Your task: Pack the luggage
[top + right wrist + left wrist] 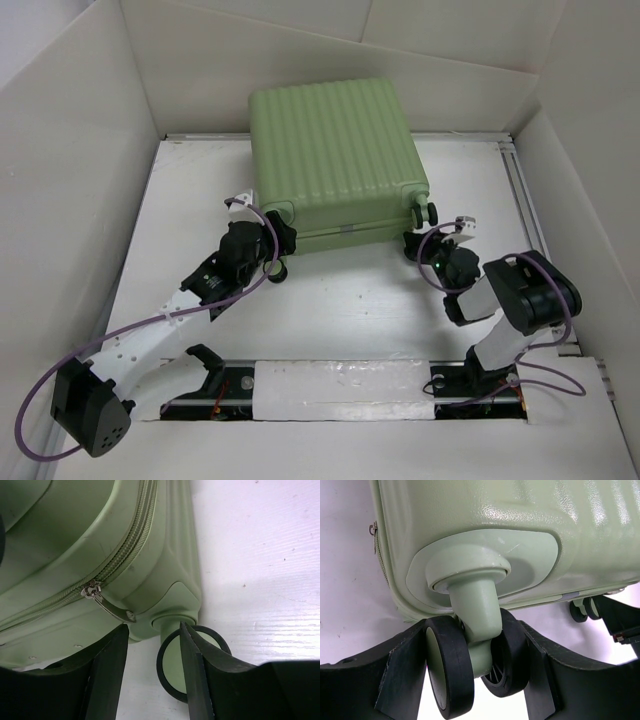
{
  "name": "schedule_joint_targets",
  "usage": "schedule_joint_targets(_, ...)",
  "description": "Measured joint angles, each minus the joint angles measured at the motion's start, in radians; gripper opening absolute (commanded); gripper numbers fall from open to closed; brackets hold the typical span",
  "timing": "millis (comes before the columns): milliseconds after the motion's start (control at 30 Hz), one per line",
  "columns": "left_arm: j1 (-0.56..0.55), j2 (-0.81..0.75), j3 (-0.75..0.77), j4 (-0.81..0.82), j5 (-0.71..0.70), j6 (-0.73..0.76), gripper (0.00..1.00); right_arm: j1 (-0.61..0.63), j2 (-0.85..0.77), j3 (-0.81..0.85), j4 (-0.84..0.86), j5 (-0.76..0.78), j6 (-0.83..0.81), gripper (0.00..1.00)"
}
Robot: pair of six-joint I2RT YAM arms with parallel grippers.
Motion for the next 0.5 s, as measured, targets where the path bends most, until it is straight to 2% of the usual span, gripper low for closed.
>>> schedule_joint_targets(500,0.0,-0.011,-0.007,0.002,0.002,0.001,0.0,0.01,-0.121,0.006,-0.074,-0.01,-0.11,0.49)
